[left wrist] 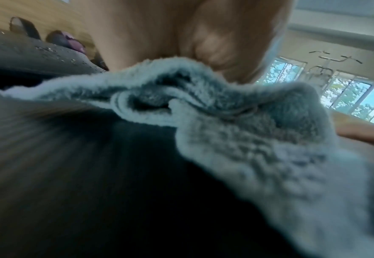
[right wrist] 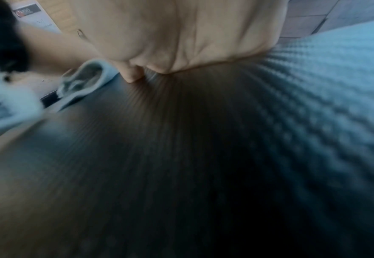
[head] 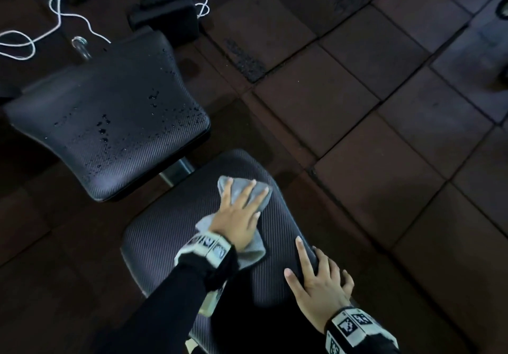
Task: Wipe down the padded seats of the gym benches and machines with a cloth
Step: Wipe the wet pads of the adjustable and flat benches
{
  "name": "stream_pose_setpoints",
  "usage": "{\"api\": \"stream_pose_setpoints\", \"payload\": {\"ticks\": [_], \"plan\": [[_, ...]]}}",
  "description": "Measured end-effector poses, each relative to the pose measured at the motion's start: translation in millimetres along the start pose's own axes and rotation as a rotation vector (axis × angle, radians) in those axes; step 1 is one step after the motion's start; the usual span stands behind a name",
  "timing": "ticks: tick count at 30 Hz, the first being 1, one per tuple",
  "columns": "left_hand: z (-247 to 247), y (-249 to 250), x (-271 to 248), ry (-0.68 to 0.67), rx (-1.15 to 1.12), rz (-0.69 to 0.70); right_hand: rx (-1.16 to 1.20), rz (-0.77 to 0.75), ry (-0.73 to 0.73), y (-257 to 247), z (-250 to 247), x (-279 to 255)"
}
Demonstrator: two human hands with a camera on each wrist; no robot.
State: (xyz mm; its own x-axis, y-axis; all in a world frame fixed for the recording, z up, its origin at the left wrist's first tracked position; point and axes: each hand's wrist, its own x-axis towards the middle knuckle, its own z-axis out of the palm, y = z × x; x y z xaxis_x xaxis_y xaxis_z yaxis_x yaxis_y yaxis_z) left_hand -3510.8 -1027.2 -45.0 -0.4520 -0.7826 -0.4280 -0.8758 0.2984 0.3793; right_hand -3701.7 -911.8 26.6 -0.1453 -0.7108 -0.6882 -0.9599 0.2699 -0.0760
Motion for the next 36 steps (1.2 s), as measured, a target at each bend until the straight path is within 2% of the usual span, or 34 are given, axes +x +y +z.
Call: {"api": "stream_pose_setpoints", "payload": {"ticks": [3, 7, 10, 12, 14, 16, 18, 21, 24, 26, 31, 33, 36], "plan": [[17.7, -13.9, -46.2, 0.072, -0.054, -0.015, 0.006, -0.009, -0.013, 0.5, -0.6, 0.2], [29.7, -61.0, -67.0, -0.013, 0.02, -0.125, 0.0, -0.011, -0.008, 0.7, -0.9, -0.6], [25.9, -82.5, -43.0, -0.062, -0.013, -0.27, 0.001, -0.014, -0.016, -0.5, -2.9, -0.8], [15.5, -85.7, -14.5, -0.039, -0.05, -0.347, 0.01, -0.005, -0.026, -1.6, -4.3, -1.4], [2.2, -84.2, 20.4, 0.007, -0.053, -0.41, 0.02, -0.001, -0.029, -2.2, -4.9, -1.7], [-16.5, -65.9, 48.5, -0.043, -0.049, -0.476, 0.027, 0.0, -0.03, -1.4, -4.7, -2.3], [-33.0, -35.4, 64.1, -0.063, -0.052, -0.456, 0.032, 0.0, -0.026, -0.8, -4.0, -2.6], [-47.1, 11.4, 60.6, -0.031, -0.041, -0.274, 0.042, 0.008, -0.032, -1.0, -3.5, -1.8], [-25.1, 25.9, 35.4, 0.01, -0.034, -0.09, 0.047, 0.018, -0.032, -2.1, -5.4, -0.9], [-11.3, 25.2, 7.4, 0.044, -0.062, -0.043, 0.046, 0.011, -0.034, -1.5, -6.1, -1.3], [5.6, 9.4, -62.0, 0.053, -0.186, -0.163, 0.043, 0.0, -0.035, 2.0, -2.0, -0.2], [4.7, 13.7, -68.1, 0.082, -0.193, -0.193, 0.034, -0.002, -0.04, 2.2, -3.6, -1.7], [1.4, 38.7, -56.2, 0.014, -0.21, -0.229, 0.064, -0.013, -0.059, 3.8, -7.8, -3.0]]}}
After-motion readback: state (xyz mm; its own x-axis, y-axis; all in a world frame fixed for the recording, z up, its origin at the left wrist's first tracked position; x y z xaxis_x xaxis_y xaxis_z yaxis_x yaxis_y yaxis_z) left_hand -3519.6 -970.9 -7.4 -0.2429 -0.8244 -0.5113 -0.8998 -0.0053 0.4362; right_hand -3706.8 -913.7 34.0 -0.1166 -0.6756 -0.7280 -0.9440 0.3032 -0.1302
